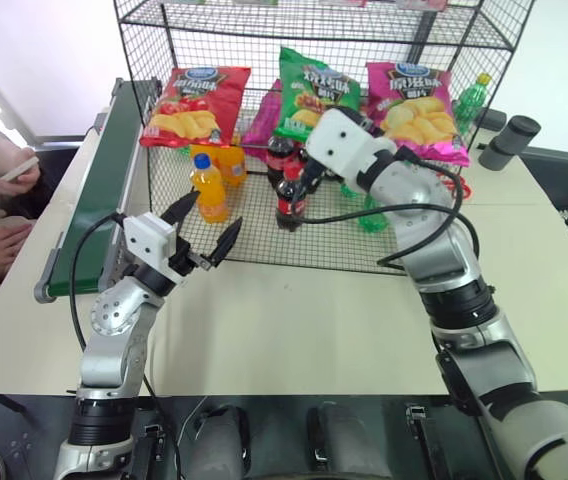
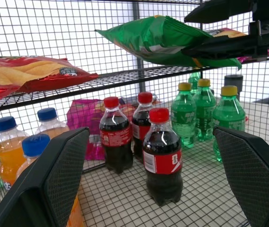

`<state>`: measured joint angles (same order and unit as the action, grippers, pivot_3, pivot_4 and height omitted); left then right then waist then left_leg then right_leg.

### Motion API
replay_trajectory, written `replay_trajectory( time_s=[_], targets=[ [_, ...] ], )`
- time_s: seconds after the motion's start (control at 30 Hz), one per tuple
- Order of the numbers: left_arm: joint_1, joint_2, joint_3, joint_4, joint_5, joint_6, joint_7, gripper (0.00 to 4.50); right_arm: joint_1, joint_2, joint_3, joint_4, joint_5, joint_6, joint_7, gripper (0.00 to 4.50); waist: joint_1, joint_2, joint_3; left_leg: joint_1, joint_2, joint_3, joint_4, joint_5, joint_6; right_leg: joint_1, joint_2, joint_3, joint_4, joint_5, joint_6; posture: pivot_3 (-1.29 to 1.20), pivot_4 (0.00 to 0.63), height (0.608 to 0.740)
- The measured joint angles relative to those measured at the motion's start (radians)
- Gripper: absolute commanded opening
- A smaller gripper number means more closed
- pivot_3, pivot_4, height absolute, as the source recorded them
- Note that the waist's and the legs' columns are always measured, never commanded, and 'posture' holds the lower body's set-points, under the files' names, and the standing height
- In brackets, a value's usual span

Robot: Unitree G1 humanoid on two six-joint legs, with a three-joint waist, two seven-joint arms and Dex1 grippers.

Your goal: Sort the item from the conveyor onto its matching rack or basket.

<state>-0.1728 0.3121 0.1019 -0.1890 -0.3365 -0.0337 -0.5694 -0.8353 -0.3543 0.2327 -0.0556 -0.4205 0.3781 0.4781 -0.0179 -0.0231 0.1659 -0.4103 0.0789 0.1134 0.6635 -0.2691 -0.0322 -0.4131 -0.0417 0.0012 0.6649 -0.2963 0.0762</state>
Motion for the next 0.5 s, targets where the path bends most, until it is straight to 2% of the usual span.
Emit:
replay_trajectory(
  time_s=[0.1, 0.2, 0.23, 0.5],
  targets=[
    [0.000, 0.000, -0.005, 0.000, 0.001, -0.004, -0.001, 4.50, 0.007, 0.000, 0.001, 0.000, 0.012, -0.021, 0.005, 1.66, 0.000, 0.000, 0.000, 0.000, 0.000, 0.000, 0.000, 0.000, 0.000, 0.000, 0.000, 0.000, 0.000, 0.000, 0.000, 0.00, 0.150, 0.740],
    [0.000, 0.000, -0.009, 0.000, 0.001, -0.009, -0.001, 4.50, 0.015, -0.001, 0.010, 0.000, 0.011, -0.040, 0.007, 0.17, 0.000, 0.000, 0.000, 0.000, 0.000, 0.000, 0.000, 0.000, 0.000, 0.000, 0.000, 0.000, 0.000, 0.000, 0.000, 0.00, 0.150, 0.740],
    [0.000, 0.000, -0.009, 0.000, 0.001, -0.014, -0.001, 4.50, 0.016, -0.002, 0.014, 0.000, 0.011, -0.046, 0.007, 0.06, 0.000, 0.000, 0.000, 0.000, 0.000, 0.000, 0.000, 0.000, 0.000, 0.000, 0.000, 0.000, 0.000, 0.000, 0.000, 0.00, 0.150, 0.740],
    [0.000, 0.000, -0.010, 0.004, 0.001, -0.020, -0.001, 4.50, 0.017, -0.039, 0.042, 0.009, -0.008, -0.136, 0.005, 0.06, 0.000, 0.000, 0.000, 0.000, 0.000, 0.000, 0.000, 0.000, 0.000, 0.000, 0.000, 0.000, 0.000, 0.000, 0.000, 0.00, 0.150, 0.740]
  ],
)
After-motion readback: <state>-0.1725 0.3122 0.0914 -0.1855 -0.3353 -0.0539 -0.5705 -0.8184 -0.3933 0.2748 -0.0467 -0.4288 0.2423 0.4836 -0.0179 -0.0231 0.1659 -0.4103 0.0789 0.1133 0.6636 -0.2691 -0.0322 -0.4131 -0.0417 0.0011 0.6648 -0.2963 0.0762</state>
